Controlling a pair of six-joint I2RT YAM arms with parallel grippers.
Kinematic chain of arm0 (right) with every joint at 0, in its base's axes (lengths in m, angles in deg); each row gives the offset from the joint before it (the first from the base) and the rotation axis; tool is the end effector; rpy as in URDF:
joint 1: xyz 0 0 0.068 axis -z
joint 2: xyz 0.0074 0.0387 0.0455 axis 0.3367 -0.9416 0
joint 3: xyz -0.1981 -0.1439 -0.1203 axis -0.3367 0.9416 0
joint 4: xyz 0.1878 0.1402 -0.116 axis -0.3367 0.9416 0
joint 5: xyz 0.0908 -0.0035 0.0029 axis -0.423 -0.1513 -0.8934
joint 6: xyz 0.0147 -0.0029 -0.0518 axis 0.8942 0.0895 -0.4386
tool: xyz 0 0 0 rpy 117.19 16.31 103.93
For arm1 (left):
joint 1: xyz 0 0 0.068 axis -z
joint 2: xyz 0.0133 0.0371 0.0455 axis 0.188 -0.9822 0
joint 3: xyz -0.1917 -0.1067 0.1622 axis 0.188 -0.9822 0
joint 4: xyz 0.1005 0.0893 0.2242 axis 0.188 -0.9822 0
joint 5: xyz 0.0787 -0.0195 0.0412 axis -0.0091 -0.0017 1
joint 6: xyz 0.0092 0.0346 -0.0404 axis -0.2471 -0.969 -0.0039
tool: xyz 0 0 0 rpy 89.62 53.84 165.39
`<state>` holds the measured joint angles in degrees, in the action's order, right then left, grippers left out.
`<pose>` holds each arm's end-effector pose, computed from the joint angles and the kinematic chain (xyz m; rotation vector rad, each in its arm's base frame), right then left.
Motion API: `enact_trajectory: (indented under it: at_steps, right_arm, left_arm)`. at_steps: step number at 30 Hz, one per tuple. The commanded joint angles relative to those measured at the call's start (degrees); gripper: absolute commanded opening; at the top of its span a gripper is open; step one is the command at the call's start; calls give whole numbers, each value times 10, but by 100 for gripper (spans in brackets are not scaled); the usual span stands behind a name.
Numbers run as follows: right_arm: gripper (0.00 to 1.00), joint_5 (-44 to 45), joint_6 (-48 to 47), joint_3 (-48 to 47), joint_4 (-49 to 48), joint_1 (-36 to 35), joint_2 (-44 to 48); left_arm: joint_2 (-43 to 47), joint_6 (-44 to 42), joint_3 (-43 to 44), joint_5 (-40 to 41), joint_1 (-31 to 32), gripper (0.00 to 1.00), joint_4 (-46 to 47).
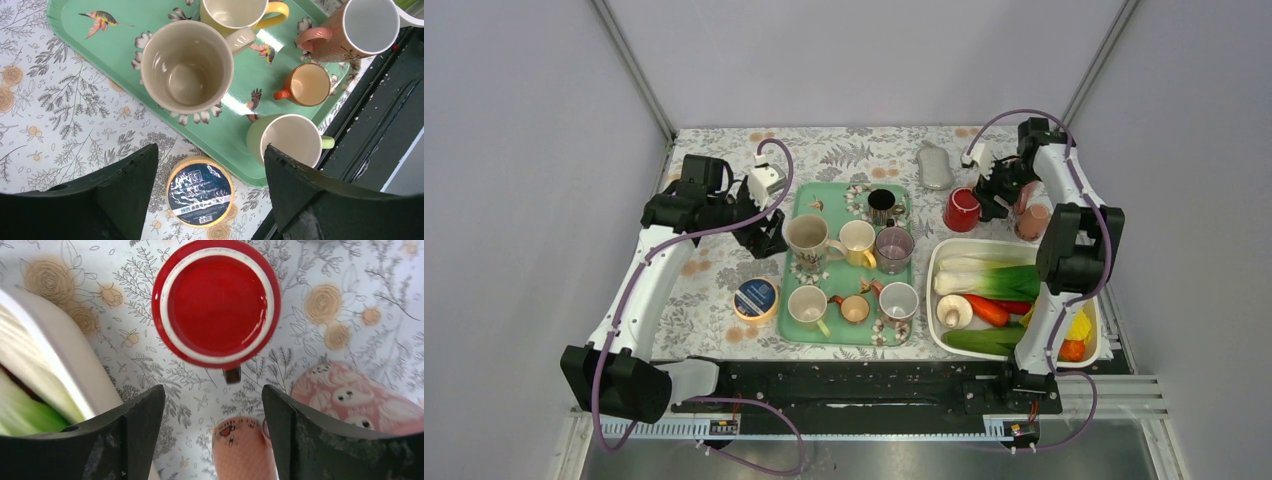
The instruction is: Turn the mug right side up
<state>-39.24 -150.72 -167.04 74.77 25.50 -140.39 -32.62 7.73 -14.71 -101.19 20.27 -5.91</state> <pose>0.4038 -0.0250 0.2507 -1.5209 2.1515 0.2621 0.2307 -0.0597 0.3477 1.0100 2.1185 -0.6212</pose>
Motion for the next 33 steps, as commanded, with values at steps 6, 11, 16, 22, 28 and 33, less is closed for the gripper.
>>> enact_trajectory:
  at_steps: [6,11,16,22,28,33]
  right_arm:
    - [75,-3,-24,-10,-73,-4,-62]
    - [68,-49,-18,5,-117,-4,-64]
    - [42,-49,2,7,-126,-4,-82]
    - [14,-63,0,11,-122,-6,-86]
    - [0,-63,11,16,-124,-6,-73]
    - [0,-80,119,10,-164,-6,-34]
  left_arm:
    - [-8,7,19,26,-3,80,15]
    - [-22,12,25,30,-3,80,15]
    - [-23,11,26,38,-3,80,15]
    - [-21,7,24,42,-3,80,15]
    - [-21,7,22,43,-3,80,15]
    - [-20,8,25,41,-3,80,15]
